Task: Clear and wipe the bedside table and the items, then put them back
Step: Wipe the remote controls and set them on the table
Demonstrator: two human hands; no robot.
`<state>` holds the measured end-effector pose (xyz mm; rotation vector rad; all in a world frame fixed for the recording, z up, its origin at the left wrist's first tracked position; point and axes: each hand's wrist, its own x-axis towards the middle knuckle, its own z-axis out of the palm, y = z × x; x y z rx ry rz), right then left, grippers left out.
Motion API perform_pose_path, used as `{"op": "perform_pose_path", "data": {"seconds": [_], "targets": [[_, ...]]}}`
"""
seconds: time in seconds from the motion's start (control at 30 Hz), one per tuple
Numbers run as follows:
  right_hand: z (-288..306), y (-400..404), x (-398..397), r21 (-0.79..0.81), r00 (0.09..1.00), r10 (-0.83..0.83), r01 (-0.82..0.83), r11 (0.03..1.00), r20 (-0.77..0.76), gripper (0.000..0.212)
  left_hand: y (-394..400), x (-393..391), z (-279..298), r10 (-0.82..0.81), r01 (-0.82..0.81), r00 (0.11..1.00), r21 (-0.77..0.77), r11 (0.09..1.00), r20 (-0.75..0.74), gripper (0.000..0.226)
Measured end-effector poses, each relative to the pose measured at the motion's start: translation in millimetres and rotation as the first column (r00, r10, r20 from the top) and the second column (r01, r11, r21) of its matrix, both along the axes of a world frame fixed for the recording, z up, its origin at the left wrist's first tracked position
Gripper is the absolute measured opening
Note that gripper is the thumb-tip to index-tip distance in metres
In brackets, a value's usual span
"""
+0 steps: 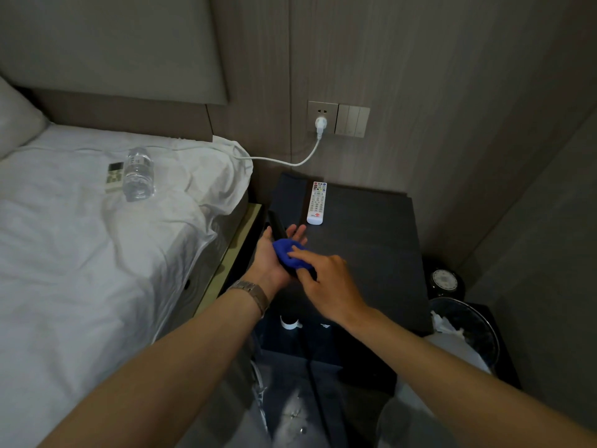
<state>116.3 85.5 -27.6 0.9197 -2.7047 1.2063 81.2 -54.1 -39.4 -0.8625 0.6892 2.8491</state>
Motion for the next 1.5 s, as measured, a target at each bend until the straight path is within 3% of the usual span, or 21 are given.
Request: {"op": "perform_pose_path", "data": {"seconds": [0.3,0.43,0.6,0.73,0.87,1.0,1.17,1.27,1.43,1.5], "targets": [[-6.5,20.1,1.1,-0.072,0.997,0.049,-0.045,0.996,0.053,0.032,-2.5,0.3,-12.8,-0.013,0.014,0.999,-0.018,1.0,0.046,0.043],[-5.7,24.7,-7.3,-0.155,0.981,-0.021,0.051,0.987,0.193,0.023,-0.7,-2.5,-14.6,-0.022,0.026,0.998,-0.057,0.998,0.06,0.031],[-10.6,30.0,-24.5,-0.092,0.891,-0.136,0.194,0.977,0.434,0.029,4.9,-11.8,-18.6,-0.119,0.133,0.988,-0.155,0.979,0.096,0.031],[-14.9,31.0,-47.9,-0.126,0.826,-0.219,0.328,0.936,0.519,0.027,9.8,-23.7,-25.7,-0.234,0.233,0.972,-0.282,0.931,0.031,0.029],[-28.0,31.2,-66.0,-0.083,0.793,-0.226,0.328,0.941,0.566,0.03,18.8,-27.8,-21.1,-0.395,0.323,0.916,-0.451,0.832,-0.073,0.037],[-35.8,34.0,-86.3,-0.12,0.714,-0.193,0.363,0.924,0.673,0.025,29.2,-44.4,-31.1,-0.331,0.274,0.944,-0.585,0.763,0.011,0.037],[-48.7,34.7,-118.2,-0.107,0.607,-0.265,0.506,0.856,0.749,0.017,35.2,-74.8,-50.1,-0.257,0.186,0.964,-0.872,0.454,0.072,0.026],[-60.7,37.1,-148.0,-0.102,0.608,-0.322,0.559,0.823,0.726,0.016,30.1,-99.5,-59.2,-0.347,0.167,0.933,-0.97,0.174,0.099,0.024],[-67.0,39.8,-213.0,-0.032,0.57,-0.413,0.612,0.79,0.71,0.018,13.2,-143.3,-59.3,-0.383,0.002,0.919,-0.973,-0.233,0.093,0.027],[-71.0,36.0,-238.5,0.006,0.566,-0.442,0.611,0.791,0.695,0.019,6.2,-161.7,-58.6,-0.369,-0.042,0.924,-0.935,-0.351,0.097,0.029]]}}
